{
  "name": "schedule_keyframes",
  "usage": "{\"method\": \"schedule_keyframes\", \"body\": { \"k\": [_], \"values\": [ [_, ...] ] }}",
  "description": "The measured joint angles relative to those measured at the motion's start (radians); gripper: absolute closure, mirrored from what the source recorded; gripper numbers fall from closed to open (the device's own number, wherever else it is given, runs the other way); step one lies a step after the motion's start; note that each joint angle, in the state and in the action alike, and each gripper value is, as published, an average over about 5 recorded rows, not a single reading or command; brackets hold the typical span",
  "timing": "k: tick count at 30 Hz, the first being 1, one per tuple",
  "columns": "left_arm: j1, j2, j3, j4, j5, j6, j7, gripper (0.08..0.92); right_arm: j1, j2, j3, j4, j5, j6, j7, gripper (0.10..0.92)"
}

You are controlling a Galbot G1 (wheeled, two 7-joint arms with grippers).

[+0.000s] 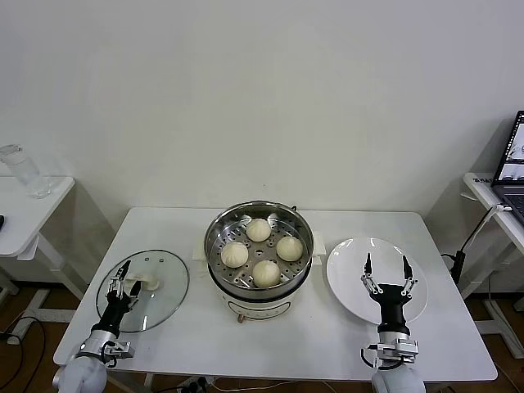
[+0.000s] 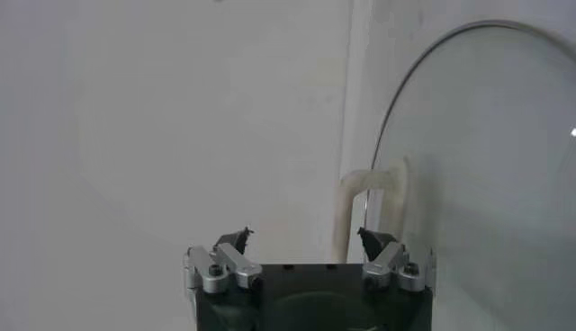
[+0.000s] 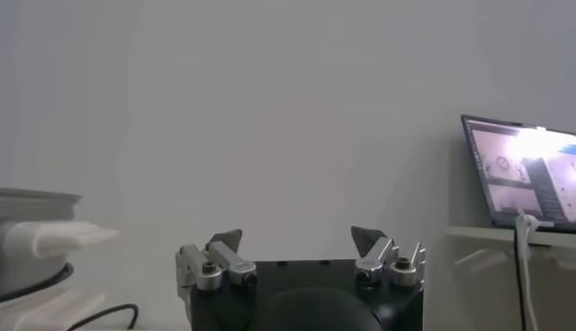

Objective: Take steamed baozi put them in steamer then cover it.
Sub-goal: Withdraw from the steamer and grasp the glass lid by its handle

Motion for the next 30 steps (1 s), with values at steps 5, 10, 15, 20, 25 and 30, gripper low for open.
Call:
{"method": "schedule_keyframes", "body": {
  "k": [5,10,15,20,25,30],
  "values": [
    [-0.005,0.000,0.003,-0.002,-0.001,0.007,0.006,0.177,0.002,0.003,0.000,-0.004,-0.003,0.000,0.000,0.203],
    [-0.009,0.002,0.006,-0.012,-0.002,0.014,0.014,0.177,0.002,0.005,0.001,-0.005,-0.005,0.000,0.000,0.203],
    [-0.018,0.001,0.014,-0.024,-0.004,0.024,0.025,0.178,0.000,0.006,0.007,-0.007,-0.006,0.002,0.000,0.203],
    [-0.034,-0.001,0.027,-0.013,-0.002,0.029,0.038,0.247,-0.002,0.006,0.013,-0.007,-0.005,0.004,0.002,0.203],
    [-0.052,-0.003,0.034,0.015,0.000,0.033,0.051,0.385,-0.004,0.004,0.017,0.003,-0.004,0.003,0.004,0.203],
    [-0.057,-0.002,0.034,0.035,-0.002,0.036,0.067,0.533,-0.004,0.004,0.018,0.013,-0.004,0.002,0.005,0.203]
  ]
}}
